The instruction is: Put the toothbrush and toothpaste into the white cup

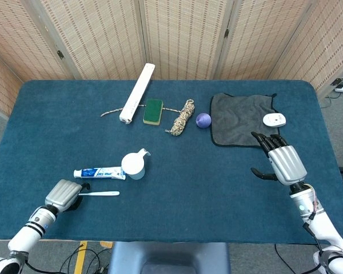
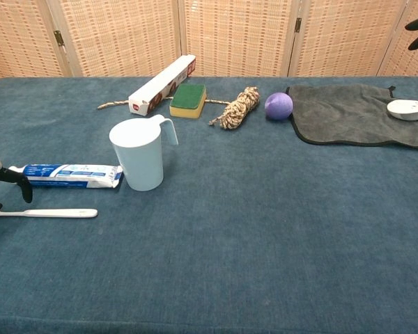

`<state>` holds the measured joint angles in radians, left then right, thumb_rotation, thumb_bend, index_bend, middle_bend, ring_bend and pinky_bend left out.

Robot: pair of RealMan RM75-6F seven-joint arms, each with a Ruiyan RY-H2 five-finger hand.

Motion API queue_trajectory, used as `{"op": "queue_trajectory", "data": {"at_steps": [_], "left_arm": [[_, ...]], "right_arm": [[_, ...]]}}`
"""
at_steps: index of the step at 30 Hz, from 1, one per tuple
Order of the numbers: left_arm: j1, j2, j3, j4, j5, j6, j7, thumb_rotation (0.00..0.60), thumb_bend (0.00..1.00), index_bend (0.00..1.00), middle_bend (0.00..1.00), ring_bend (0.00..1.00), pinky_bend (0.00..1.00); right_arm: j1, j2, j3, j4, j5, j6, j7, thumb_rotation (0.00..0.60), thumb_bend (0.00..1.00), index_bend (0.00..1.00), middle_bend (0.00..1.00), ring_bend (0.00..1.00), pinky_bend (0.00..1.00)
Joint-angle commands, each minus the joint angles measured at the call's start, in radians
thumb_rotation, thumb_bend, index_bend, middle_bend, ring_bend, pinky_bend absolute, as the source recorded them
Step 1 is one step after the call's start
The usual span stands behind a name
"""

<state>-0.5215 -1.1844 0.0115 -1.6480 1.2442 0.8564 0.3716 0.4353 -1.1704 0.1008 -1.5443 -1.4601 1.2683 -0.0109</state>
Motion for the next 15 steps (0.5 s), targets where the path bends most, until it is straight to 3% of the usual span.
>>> {"op": "queue_trajectory", "data": {"at_steps": [1,15], "left_arm": [[-0.004,-0.006,0.004,0.003,-0.007,-0.002,0.008,0.6,0.66,0.32,0.95,0.76,0.9],[-0.027,-0.007,0.032,-0.036,-0.022,-0.007,0.063,0.6,0.66,0.34,0.95,0.77,0.91]], "right_arm": [[-0.002,0.0,0.001,0.001,0.0,0.0,0.0,0.6,0.16,0.0,0.18,0.27,0.2],[-0.019,0.001,0.005,0.001,0.003,0.0,0.002,0.6,0.16,0.0,0.18,0.27,0.2]]}}
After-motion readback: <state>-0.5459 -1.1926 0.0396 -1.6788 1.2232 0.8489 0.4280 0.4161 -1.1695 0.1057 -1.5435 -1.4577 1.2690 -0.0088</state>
